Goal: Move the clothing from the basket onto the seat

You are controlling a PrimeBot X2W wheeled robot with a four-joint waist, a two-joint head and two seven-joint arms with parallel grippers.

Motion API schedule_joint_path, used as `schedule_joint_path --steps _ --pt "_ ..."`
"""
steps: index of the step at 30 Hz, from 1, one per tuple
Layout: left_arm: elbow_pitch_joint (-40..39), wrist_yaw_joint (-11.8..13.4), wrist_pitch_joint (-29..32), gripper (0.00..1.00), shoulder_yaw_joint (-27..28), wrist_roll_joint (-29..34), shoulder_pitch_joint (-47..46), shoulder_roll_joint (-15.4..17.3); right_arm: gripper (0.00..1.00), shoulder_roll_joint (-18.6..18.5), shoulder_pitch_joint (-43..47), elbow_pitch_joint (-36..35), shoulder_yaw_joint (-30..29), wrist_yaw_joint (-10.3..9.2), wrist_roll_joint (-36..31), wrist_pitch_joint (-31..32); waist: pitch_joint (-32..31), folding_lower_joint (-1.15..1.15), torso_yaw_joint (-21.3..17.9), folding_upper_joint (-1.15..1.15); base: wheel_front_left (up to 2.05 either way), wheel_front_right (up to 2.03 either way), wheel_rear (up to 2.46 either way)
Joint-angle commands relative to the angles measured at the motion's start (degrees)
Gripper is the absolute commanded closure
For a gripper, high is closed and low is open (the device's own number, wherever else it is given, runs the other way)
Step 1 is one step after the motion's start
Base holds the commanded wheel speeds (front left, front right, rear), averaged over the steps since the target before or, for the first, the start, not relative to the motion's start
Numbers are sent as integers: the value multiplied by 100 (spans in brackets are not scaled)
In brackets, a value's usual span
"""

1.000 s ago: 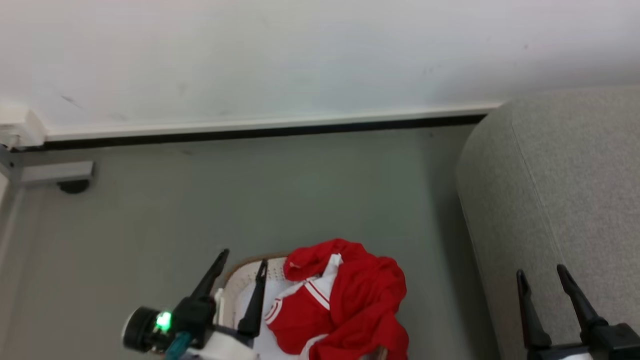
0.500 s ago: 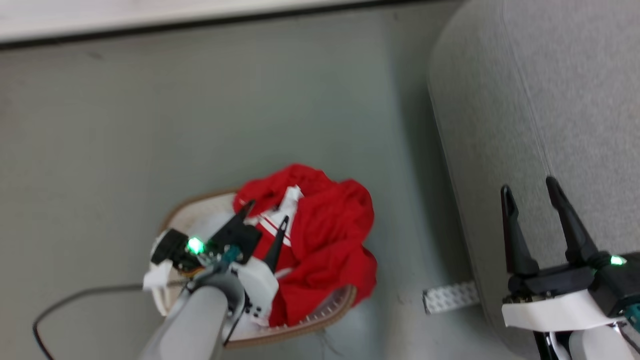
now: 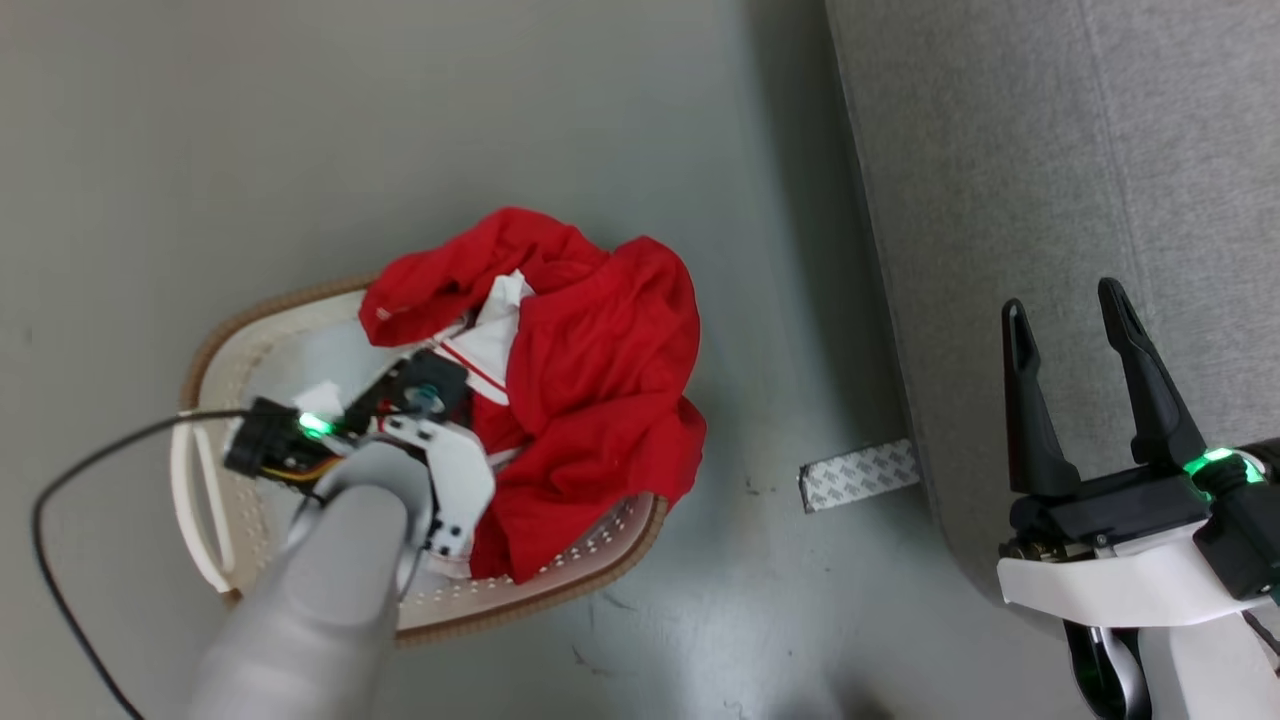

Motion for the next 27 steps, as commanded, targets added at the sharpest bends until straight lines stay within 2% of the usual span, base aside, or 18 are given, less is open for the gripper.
schedule_joint_path --steps 1,13,14,15,19,24,27 --pt "112 28 50 0 19 -16 -120 69 0 4 -107 -44 40 0 94 2 151 -2 -44 0 0 0 0" --pt "762 -132 344 0 -57 -128 -640 177 0 3 -279 -147 191 0 157 2 792 -2 -200 0 0 0 0" --pt "795 -149 340 21 -58 -152 -646 166 0 3 -283 -144 189 0 169 2 806 -2 -202 0 0 0 0" --pt "828 -185 354 100 -55 -169 -649 146 0 3 -279 -138 184 0 172 2 814 -2 -198 0 0 0 0" --pt "913 -325 180 100 -39 -317 -535 51 0 3 -240 -52 172 0 223 2 665 -2 -116 0 0 0 0" --pt "822 -419 -537 100 205 -747 -211 -132 0 1 -72 40 127 0 207 2 56 -2 114 0 0 0 0" --pt "765 -491 -731 100 263 -907 -40 -188 0 0 28 89 88 0 139 2 -282 -2 263 0 0 0 0"
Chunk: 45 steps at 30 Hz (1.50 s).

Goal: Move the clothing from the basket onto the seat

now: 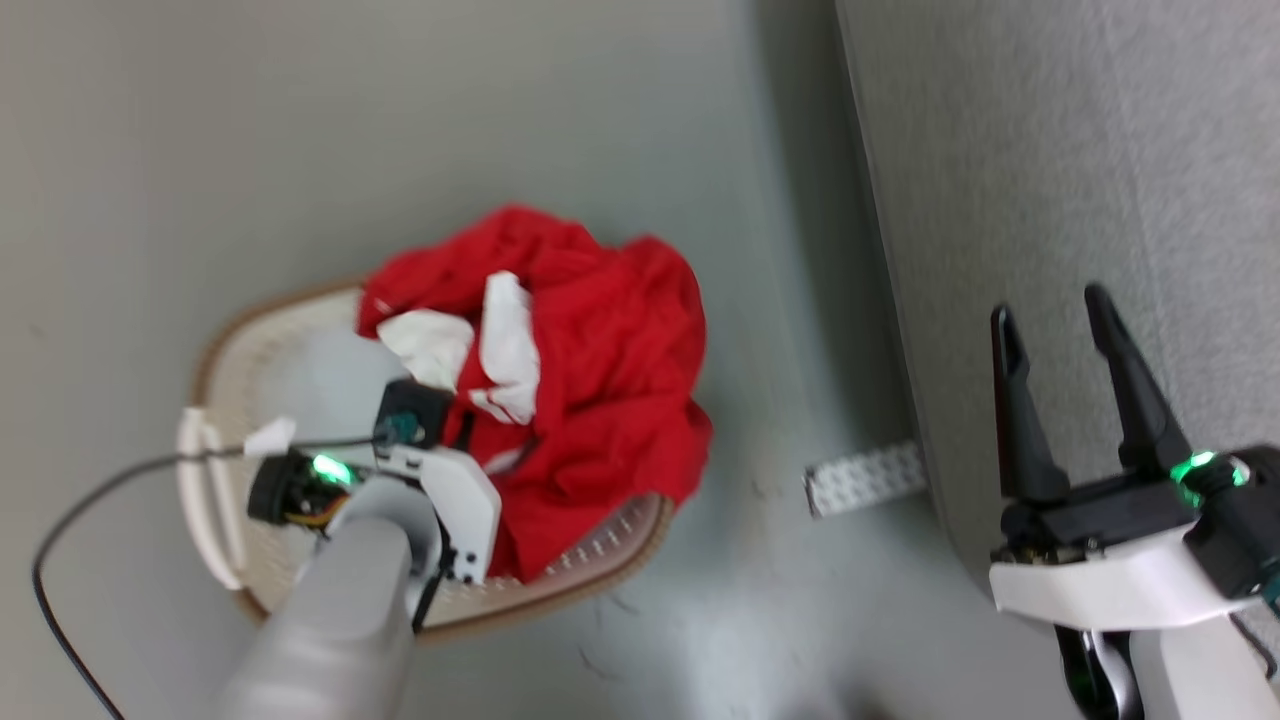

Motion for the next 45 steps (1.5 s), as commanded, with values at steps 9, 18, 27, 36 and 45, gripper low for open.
schedule_joint_path --steps 9,18,27,36,45 --pt "-395 -157 -220 100 -46 -360 679 -72 0 -12 624 161 -100 0 -200 2 -1778 0 878 0 0 0 0" --pt "-940 -175 -114 100 -95 -574 1132 -52 0 -12 1265 301 -166 0 -270 2 -2773 0 1309 0 0 0 0" --pt "-2351 -140 289 100 -113 -678 1616 91 0 -57 1649 344 -159 0 -265 2 -3378 0 1504 0 0 0 0" --pt "-4720 -75 1222 100 -174 -780 2159 285 0 -79 1829 260 -86 0 -280 2 -3697 0 1567 0 0 0 0" --pt "-6456 -132 2151 100 -378 -883 2611 434 0 -369 1642 -101 464 0 -523 2 -3908 0 1622 0 0 0 0"
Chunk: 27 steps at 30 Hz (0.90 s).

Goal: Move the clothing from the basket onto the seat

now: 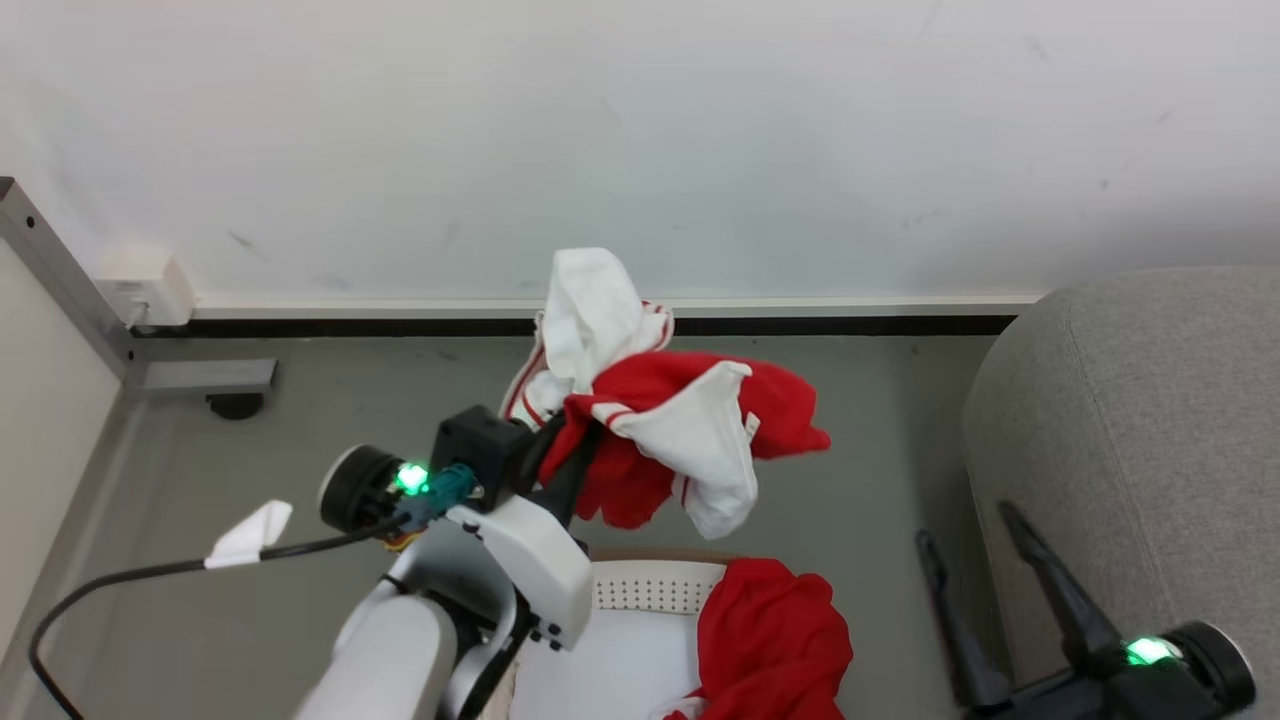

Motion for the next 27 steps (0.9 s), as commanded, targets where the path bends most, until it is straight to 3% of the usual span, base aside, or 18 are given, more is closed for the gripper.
schedule_joint_path --steps 1,7,14,25,26,27 --pt "-127 -2 58 100 -24 -52 111 24 0 -81 -110 -69 146 0 -98 3 -32 1 -3 0 0 0 0" --pt "-509 -53 325 100 -280 -60 211 -43 0 -404 -638 -75 1209 -1 -128 3 -70 1 -7 0 0 0 0" --pt "-737 -163 492 100 -677 -124 165 -168 0 -558 -1425 517 2051 -1 -210 3 -97 1 14 0 0 0 0" --pt "-870 -320 689 100 -1103 -428 277 -252 0 -340 -1979 1532 1781 -5 -601 3 -217 1 127 0 0 0 0" --pt "-859 -322 689 100 -1115 -456 289 -241 57 -330 -1982 1612 1770 -5 -547 3 -232 1 133 0 0 0 0" --pt "-846 -327 687 100 -1120 -484 303 -239 100 -324 -1978 1706 1799 -5 -468 3 -243 1 140 0 0 0 0"
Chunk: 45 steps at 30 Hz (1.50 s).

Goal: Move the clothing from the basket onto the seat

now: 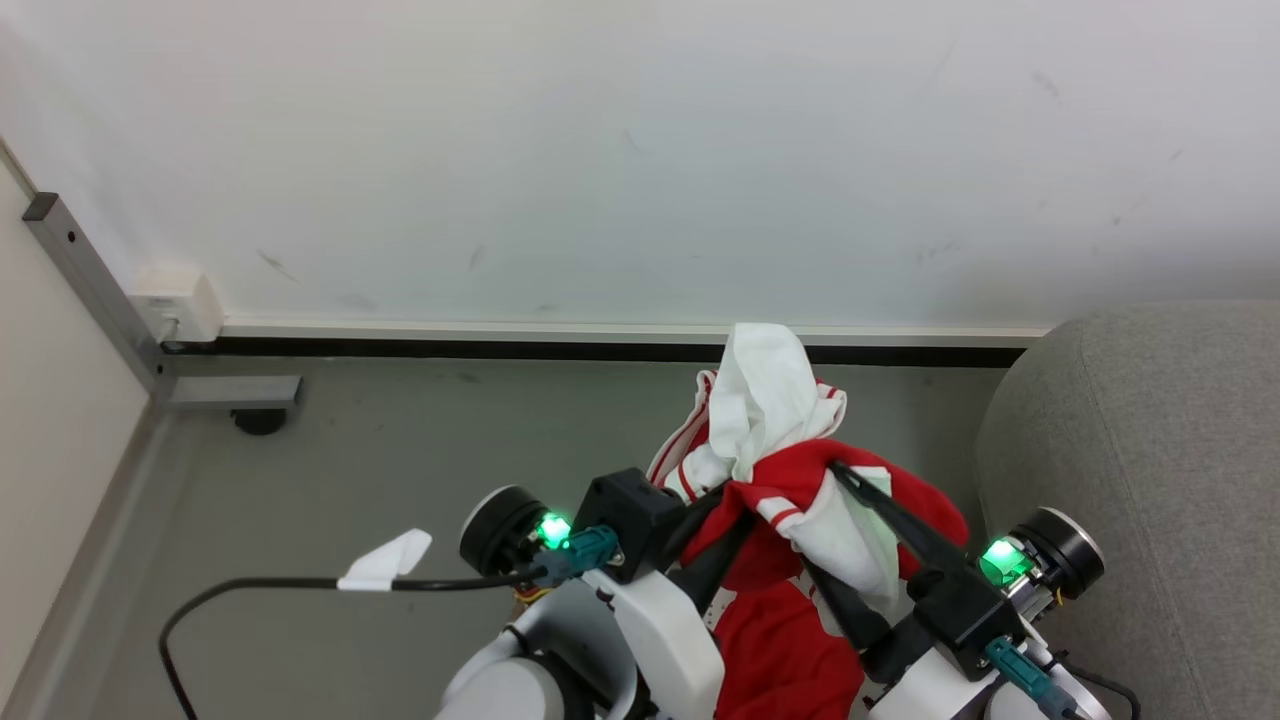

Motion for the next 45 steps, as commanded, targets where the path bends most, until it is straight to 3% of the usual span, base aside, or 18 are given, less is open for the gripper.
schedule_joint_path --steps 1,3,4,7,25,35,45 --pt "17 -16 -18 100 3 -107 77 9 100 -21 -56 98 26 -12 141 3 -17 0 14 0 0 0 0" --pt "23 2 -67 100 14 -142 107 5 100 -23 -84 156 44 -12 269 3 -31 0 15 0 0 0 0" --pt "26 13 -105 93 26 -153 129 -6 100 -12 -77 160 25 -12 336 3 -36 0 12 0 0 0 0" --pt "65 46 -194 0 43 -124 134 23 100 -12 -59 150 -29 -12 493 3 -32 0 1 0 0 0 0" --pt "624 93 -920 0 3 -296 293 -28 100 -264 258 -163 -561 -12 1018 2 -47 0 -293 0 0 0 0" --pt "789 142 -1115 0 -94 -258 227 -26 100 -342 196 -387 -847 -12 1087 2 218 0 -1179 0 0 0 0" --pt "888 128 -1223 0 -316 -96 -87 -61 100 -394 124 -737 -1408 -12 1228 2 1000 0 -2044 0 0 0 0"
